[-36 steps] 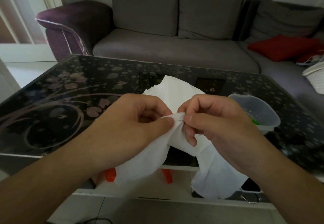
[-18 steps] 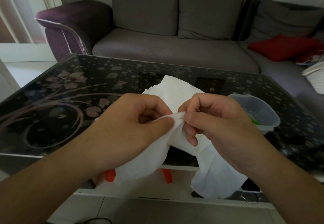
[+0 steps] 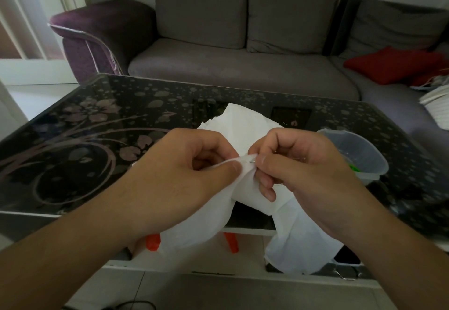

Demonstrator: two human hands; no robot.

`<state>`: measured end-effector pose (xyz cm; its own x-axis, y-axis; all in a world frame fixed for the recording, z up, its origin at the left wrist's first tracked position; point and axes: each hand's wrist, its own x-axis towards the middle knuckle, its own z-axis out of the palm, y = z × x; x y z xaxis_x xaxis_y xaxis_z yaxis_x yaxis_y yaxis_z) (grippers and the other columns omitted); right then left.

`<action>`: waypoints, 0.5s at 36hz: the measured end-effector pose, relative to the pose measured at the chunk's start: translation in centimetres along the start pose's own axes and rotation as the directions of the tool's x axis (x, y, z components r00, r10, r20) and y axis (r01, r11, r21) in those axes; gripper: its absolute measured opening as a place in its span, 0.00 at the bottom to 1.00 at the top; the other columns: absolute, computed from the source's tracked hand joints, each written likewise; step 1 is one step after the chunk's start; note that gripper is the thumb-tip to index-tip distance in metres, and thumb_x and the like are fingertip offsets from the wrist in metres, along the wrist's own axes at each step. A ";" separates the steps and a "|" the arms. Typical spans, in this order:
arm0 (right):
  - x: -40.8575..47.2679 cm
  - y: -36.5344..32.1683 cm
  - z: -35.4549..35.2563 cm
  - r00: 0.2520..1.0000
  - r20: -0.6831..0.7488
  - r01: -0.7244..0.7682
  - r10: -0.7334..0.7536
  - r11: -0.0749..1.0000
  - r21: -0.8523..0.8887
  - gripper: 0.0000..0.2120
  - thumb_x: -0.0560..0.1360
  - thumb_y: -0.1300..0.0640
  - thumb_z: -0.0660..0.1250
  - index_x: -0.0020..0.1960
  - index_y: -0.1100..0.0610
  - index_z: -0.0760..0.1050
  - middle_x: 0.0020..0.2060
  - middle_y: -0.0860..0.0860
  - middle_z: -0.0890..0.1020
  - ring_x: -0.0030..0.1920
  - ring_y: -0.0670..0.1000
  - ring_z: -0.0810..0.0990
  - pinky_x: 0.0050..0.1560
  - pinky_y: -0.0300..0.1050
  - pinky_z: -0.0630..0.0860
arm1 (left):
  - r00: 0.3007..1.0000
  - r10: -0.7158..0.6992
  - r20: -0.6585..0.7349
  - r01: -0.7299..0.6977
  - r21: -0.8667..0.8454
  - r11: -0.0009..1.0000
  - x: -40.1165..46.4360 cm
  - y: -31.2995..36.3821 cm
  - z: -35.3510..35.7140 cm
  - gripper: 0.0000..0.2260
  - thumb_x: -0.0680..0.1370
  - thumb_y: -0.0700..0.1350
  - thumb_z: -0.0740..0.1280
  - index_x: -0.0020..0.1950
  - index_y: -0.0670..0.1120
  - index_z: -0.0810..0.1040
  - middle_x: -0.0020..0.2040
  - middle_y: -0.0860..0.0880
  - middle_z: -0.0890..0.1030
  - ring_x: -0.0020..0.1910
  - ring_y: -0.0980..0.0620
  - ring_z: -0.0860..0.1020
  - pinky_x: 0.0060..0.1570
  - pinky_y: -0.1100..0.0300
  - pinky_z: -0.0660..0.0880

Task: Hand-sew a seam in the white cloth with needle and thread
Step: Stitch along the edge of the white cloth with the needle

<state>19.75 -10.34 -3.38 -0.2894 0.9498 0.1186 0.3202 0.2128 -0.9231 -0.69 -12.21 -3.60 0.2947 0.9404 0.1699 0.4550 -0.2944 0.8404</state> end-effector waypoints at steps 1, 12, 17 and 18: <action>0.0 0.0 0.0 1.000 0.000 0.000 0.000 1.000 0.001 0.08 0.79 0.63 0.66 0.41 0.61 0.79 0.37 0.58 0.84 0.32 0.53 0.80 0.55 0.53 0.75 | 1.000 0.000 -0.001 0.000 0.000 1.000 0.0 0.0 0.0 0.05 0.79 0.50 0.69 0.49 0.54 0.85 0.43 0.58 0.86 0.44 0.59 0.85 0.45 0.63 0.80; -0.1 -0.4 0.1 1.000 0.010 0.002 -0.002 1.000 -0.029 0.09 0.78 0.64 0.68 0.39 0.60 0.79 0.36 0.56 0.84 0.32 0.54 0.79 0.56 0.54 0.74 | 1.000 0.018 0.011 -0.018 0.001 1.000 -0.1 -0.1 -0.1 0.05 0.79 0.50 0.69 0.49 0.54 0.85 0.44 0.58 0.87 0.45 0.59 0.85 0.45 0.63 0.80; -0.1 -0.4 0.2 1.000 0.007 0.024 -0.023 0.999 -0.048 0.09 0.78 0.65 0.68 0.38 0.58 0.79 0.39 0.55 0.84 0.31 0.54 0.80 0.52 0.50 0.74 | 1.000 0.019 0.003 -0.019 0.010 1.000 -0.1 -0.2 0.0 0.04 0.79 0.50 0.69 0.49 0.54 0.85 0.44 0.58 0.86 0.45 0.59 0.85 0.46 0.62 0.80; -0.1 -0.3 0.2 1.000 0.007 0.028 -0.027 0.998 -0.052 0.09 0.77 0.65 0.68 0.39 0.58 0.79 0.39 0.54 0.85 0.31 0.54 0.80 0.51 0.49 0.75 | 1.000 0.021 0.002 -0.021 0.024 1.000 0.0 -0.2 0.0 0.04 0.79 0.50 0.69 0.49 0.55 0.85 0.44 0.59 0.86 0.45 0.59 0.85 0.46 0.62 0.81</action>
<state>19.51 -10.56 -3.14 -0.3044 0.9420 0.1412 0.3583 0.2506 -0.8994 -0.79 -12.20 -3.76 0.3056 0.9337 0.1867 0.4683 -0.3181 0.8243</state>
